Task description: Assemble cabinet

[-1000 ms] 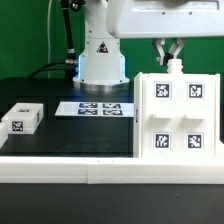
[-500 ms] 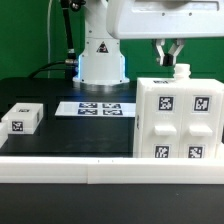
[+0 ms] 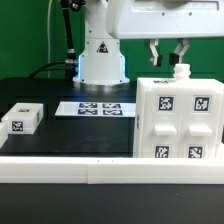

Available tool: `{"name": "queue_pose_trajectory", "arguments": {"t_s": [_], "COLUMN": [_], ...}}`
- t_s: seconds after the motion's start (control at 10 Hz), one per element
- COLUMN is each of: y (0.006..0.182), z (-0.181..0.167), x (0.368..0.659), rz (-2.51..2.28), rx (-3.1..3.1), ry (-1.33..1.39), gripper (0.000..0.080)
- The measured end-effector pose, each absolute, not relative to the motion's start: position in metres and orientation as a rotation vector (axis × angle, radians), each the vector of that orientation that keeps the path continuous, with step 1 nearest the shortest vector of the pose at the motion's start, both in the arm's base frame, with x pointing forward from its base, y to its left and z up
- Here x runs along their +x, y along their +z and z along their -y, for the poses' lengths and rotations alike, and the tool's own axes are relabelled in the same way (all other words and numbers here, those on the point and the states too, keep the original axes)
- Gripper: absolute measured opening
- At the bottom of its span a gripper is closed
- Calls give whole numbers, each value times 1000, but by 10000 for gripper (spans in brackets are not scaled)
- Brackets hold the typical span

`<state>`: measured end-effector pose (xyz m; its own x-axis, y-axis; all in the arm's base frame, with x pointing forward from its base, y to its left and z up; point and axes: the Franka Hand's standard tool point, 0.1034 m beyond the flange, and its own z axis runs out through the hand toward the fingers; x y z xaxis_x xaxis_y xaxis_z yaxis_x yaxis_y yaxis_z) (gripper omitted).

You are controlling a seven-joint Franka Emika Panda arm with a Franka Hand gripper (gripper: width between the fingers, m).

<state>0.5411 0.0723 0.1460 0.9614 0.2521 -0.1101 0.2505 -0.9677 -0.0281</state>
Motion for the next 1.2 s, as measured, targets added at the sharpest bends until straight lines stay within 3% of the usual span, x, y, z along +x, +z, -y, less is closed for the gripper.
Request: {"name": "queue_pose_trajectory", "arguments": {"t_s": [0.1,0.2,0.3,0.4,0.6,0.8,1.2], "y": [146,146,146,145,136,113,104], "z": [-72,-72,-72,-72,-58,-44,-41], "x": [541,541,541,540,517,488,480], "rz": [397,397,397,396,328,260,264], "rx": [-3097,-3097,-3097,-3097,-3114,-3130,-3132], "ry": [177,177,177,178,107,29,23], "gripper": [550,550,723,775,795,797,797]}}
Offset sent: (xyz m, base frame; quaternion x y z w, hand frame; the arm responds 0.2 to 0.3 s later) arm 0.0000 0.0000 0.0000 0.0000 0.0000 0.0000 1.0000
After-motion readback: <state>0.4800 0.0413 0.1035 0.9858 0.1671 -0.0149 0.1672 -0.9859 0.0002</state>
